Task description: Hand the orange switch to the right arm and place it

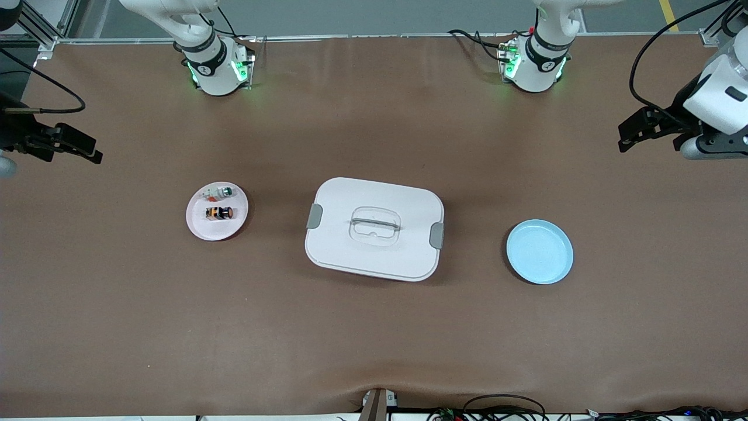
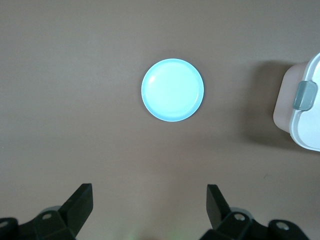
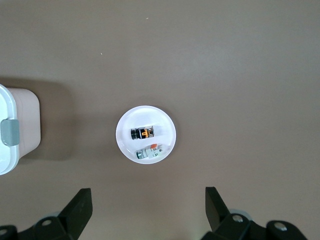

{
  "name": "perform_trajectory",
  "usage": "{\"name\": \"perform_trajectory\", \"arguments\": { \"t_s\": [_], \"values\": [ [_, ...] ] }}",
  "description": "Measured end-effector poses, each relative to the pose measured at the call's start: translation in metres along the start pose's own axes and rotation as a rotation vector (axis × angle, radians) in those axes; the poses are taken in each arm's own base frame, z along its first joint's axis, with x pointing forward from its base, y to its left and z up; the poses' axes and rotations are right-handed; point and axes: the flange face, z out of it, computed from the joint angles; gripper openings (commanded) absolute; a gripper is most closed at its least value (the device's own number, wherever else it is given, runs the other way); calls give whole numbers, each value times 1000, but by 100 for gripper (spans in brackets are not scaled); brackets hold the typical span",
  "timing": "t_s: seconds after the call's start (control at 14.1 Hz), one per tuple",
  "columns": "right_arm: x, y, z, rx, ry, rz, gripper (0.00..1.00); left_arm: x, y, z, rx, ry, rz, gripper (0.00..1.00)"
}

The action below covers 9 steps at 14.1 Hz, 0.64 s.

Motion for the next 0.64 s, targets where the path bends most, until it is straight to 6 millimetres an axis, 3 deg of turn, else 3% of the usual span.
{"name": "perform_trajectory", "arguments": {
  "t_s": [0.64],
  "values": [
    [-2, 4, 0, -1, -15, 8, 100, -3, 0, -8, 1, -7, 1, 100]
  ]
}}
